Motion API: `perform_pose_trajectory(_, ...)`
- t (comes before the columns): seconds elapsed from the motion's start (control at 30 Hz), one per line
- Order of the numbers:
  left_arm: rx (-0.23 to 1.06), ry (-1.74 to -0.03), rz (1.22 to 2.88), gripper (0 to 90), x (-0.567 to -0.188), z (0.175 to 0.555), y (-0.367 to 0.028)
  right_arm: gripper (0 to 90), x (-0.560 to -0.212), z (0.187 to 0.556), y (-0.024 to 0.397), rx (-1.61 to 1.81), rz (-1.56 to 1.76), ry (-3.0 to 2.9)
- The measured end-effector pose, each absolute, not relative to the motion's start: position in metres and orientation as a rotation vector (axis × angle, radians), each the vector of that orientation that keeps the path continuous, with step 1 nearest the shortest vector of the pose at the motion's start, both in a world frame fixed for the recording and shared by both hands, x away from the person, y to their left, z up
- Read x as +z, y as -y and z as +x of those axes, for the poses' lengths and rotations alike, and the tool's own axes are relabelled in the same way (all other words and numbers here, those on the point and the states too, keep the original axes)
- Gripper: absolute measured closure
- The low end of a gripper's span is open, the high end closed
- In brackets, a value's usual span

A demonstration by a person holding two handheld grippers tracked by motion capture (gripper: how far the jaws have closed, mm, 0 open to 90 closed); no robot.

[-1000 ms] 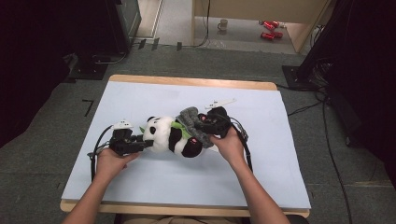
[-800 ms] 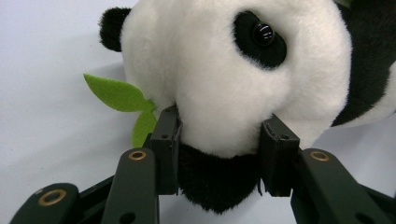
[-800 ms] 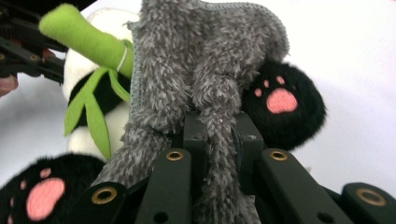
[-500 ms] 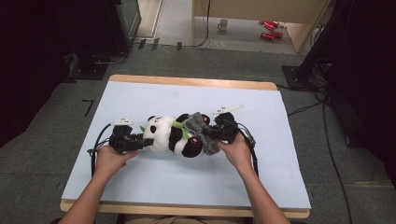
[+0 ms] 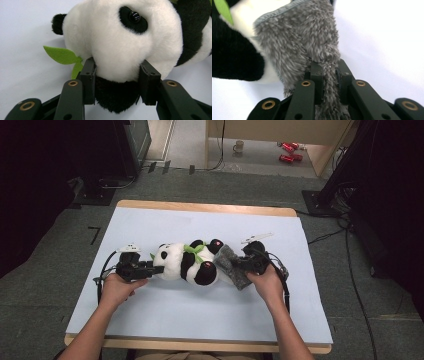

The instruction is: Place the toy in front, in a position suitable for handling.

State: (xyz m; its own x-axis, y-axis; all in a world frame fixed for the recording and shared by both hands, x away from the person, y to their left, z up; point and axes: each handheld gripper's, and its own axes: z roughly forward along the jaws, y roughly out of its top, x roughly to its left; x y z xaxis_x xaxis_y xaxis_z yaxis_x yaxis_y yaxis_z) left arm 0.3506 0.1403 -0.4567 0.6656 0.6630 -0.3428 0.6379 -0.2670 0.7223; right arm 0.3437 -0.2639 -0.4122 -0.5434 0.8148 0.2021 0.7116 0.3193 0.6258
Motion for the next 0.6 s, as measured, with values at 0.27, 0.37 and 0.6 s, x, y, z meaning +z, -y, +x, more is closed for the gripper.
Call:
perform_pose_trajectory(0.27,0.06,-1.012,1.971,56.2,-0.457,0.346,-0.138,80.8,-0.385,0.342,0.261,1.174,1.373,-2.379)
perform_pose_trajectory(0.37,0.079,-1.009,1.975,56.0,-0.457,0.344,-0.137,80.8,-0.379,0.344,0.255,1.209,1.347,-2.37)
perform_pose_trajectory(0.6,0.118,-1.008,1.975,55.7,-0.458,0.338,-0.134,80.7,-0.37,0.35,0.238,1.3,1.291,-2.309)
